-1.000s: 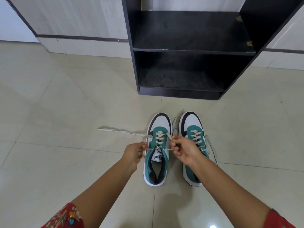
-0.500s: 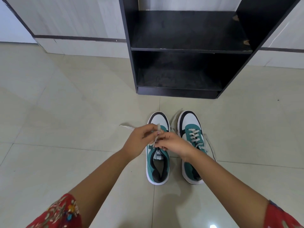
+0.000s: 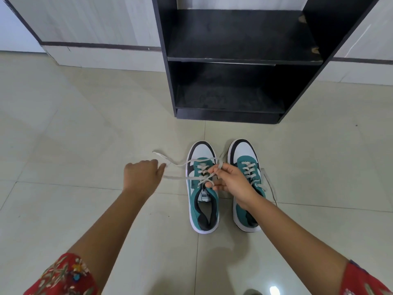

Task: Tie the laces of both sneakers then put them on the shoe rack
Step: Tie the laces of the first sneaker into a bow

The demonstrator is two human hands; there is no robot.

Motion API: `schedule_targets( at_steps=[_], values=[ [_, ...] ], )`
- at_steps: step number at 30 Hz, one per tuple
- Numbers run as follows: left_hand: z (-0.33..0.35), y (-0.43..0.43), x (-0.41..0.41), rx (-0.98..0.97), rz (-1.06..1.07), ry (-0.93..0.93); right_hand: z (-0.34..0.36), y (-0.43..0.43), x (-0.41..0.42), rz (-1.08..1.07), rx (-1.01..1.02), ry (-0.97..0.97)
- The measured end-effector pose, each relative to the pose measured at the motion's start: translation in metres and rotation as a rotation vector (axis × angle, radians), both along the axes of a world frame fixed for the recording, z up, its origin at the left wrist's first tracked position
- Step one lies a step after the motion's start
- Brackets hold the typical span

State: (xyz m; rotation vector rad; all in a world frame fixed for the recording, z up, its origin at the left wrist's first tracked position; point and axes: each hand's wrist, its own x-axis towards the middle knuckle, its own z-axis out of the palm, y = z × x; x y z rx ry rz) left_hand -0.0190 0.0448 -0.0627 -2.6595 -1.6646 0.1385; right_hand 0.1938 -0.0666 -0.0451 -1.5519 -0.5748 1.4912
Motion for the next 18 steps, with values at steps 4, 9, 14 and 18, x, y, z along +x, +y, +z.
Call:
schedule_targets(
  at_steps=[4, 9, 14, 18],
  values=[
    [-0.001, -0.012, 0.017, -0.058, -0.034, -0.062, 0.002, 0.003, -0.003, 0.044, 0.023, -0.060],
    [-0.001, -0.040, 0.055, -0.568, -0.265, -0.540, -0.001, 0.002, -0.007, 0.073, 0.082, -0.148],
    [0.003, -0.046, 0.060, -0.562, -0.140, -0.643, -0.002, -0.003, -0.007, 0.022, 0.066, -0.171],
    [0.006, -0.059, 0.069, -0.536, -0.186, -0.672, -0.002, -0.001, -0.007, -0.052, 0.042, -0.128]
  ],
)
